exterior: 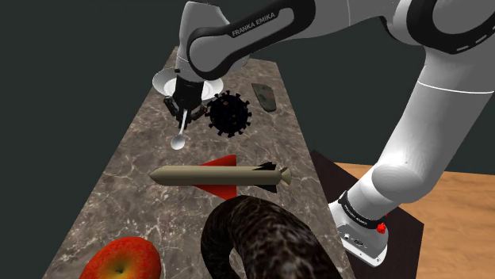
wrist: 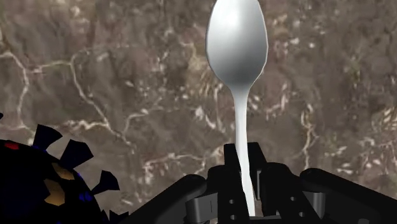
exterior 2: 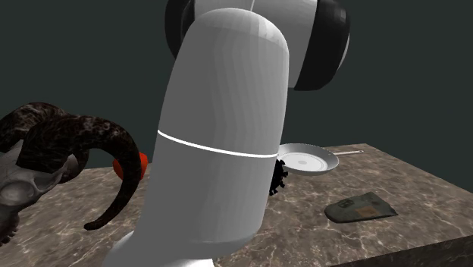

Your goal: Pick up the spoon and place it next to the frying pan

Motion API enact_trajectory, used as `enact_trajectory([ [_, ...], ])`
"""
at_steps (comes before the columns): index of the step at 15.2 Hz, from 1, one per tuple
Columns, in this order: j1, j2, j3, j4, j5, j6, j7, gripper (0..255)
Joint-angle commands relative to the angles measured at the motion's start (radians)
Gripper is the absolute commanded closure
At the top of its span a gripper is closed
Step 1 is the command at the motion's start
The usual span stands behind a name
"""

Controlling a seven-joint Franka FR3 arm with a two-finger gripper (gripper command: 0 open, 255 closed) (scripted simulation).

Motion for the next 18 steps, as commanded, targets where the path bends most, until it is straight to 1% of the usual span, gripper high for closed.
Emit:
enact_trajectory([
  [1, 0.000, 0.003, -0.001, -0.002, -0.001, 0.001, 0.000, 255],
  [4, 0.000, 0.003, -0.001, -0.002, -0.001, 0.001, 0.000, 255],
  [5, 0.000, 0.002, -0.001, -0.002, -0.001, 0.000, 0.000, 0],
  [10, 0.000, 0.003, -0.001, -0.002, -0.001, 0.001, 0.000, 0],
  [14, -0.032, -0.076, 0.012, 0.037, 0.044, -0.110, -0.030, 0],
  [18, -0.032, -0.076, 0.012, 0.037, 0.044, -0.110, -0.030, 0],
])
